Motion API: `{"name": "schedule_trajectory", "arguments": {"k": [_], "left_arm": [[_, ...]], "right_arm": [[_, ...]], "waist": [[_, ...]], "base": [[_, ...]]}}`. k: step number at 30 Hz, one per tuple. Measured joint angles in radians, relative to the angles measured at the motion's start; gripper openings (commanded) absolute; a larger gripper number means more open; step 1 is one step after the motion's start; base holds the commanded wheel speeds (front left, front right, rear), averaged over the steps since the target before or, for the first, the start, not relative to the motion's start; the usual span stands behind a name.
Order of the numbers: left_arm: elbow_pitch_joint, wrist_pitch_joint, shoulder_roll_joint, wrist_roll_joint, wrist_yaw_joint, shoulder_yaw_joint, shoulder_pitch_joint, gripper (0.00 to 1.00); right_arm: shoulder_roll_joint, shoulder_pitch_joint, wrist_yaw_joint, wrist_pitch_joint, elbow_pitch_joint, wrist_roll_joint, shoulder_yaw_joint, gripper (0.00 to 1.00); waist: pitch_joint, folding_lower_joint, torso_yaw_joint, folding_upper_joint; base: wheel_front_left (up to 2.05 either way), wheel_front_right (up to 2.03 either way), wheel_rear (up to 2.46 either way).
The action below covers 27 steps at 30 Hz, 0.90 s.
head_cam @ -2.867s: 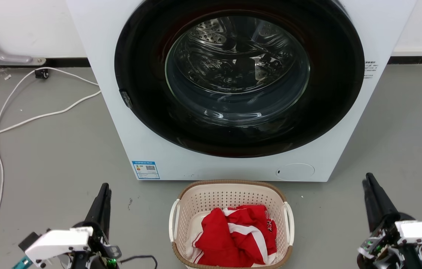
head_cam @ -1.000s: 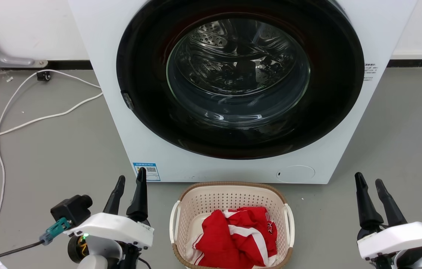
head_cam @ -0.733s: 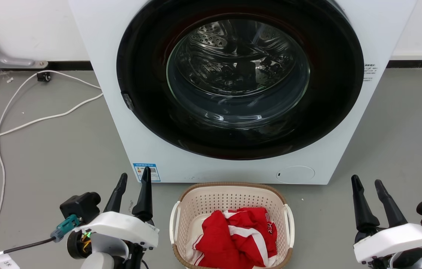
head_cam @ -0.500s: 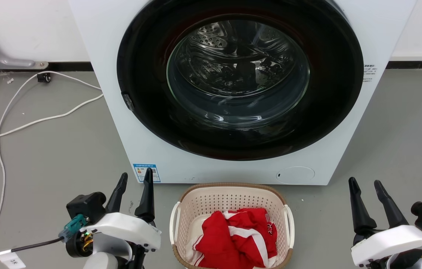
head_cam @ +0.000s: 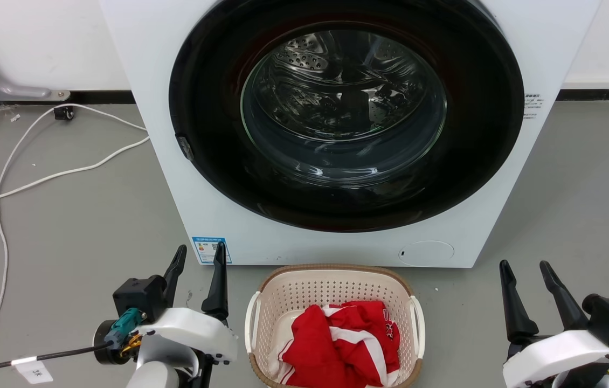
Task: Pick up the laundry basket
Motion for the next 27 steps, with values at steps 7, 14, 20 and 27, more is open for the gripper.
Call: {"name": "schedule_trajectory", "arguments": {"k": [7, 14, 20, 27], "left_arm": [[0.01, -0.017, 0.0, 0.056, 0.008, -0.007, -0.002, 1.0], [0.012, -0.027, -0.001, 0.104, 0.015, -0.01, -0.004, 1.0], [0.018, -0.043, -0.003, 0.144, 0.021, -0.01, -0.004, 1.0], [0.026, -0.054, -0.01, 0.184, 0.025, -0.01, -0.006, 1.0]], "right_arm": [[0.001, 0.003, 0.0, -0.008, -0.004, -0.059, -0.001, 1.0], [0.001, 0.004, 0.0, -0.016, -0.007, -0.116, -0.004, 1.0], [0.002, 0.006, 0.0, -0.02, -0.007, -0.167, -0.005, 1.0], [0.002, 0.007, 0.0, -0.025, -0.003, -0.212, -0.006, 1.0]], "waist": [[-0.002, 0.0, 0.0, 0.0], [-0.002, 0.0, 0.0, 0.0], [-0.002, 0.0, -0.001, 0.0], [-0.001, 0.0, 0.0, 0.0]], "base": [[0.0, 0.0, 0.0], [0.0, 0.0, 0.0], [0.0, 0.0, 0.0], [0.0, 0.0, 0.0]]}}
